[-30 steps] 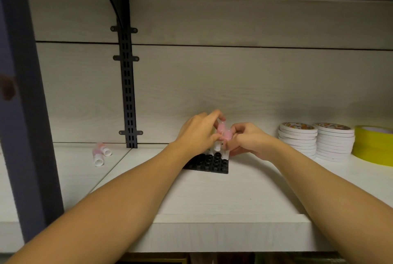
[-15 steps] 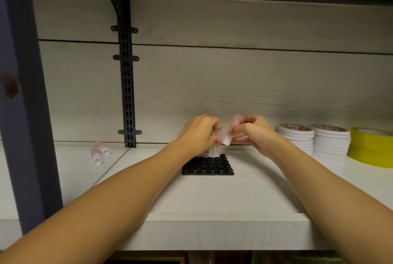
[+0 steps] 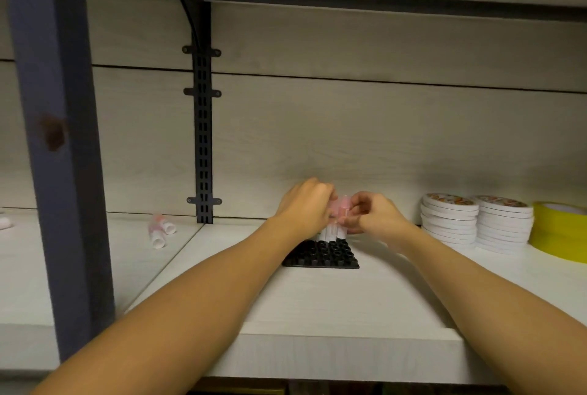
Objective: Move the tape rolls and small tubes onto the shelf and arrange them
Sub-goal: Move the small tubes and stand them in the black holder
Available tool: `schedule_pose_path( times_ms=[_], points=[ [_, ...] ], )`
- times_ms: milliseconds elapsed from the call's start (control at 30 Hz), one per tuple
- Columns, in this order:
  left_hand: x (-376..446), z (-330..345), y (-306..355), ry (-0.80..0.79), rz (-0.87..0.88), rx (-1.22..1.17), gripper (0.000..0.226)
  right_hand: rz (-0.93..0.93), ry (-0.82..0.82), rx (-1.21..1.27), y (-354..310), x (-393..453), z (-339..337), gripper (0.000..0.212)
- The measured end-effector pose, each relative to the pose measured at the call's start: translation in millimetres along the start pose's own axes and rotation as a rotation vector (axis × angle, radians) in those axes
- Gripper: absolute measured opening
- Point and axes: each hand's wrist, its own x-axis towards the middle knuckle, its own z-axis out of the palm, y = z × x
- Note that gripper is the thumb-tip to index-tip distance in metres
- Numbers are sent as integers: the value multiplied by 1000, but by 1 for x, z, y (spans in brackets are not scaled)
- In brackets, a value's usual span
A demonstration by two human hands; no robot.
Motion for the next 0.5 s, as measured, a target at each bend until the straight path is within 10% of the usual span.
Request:
schedule_pose_path(
  times_ms=[500],
  points=[
    [-5, -8, -10, 44, 10, -61, 39, 27, -41, -111, -7, -9, -1, 31]
  ],
)
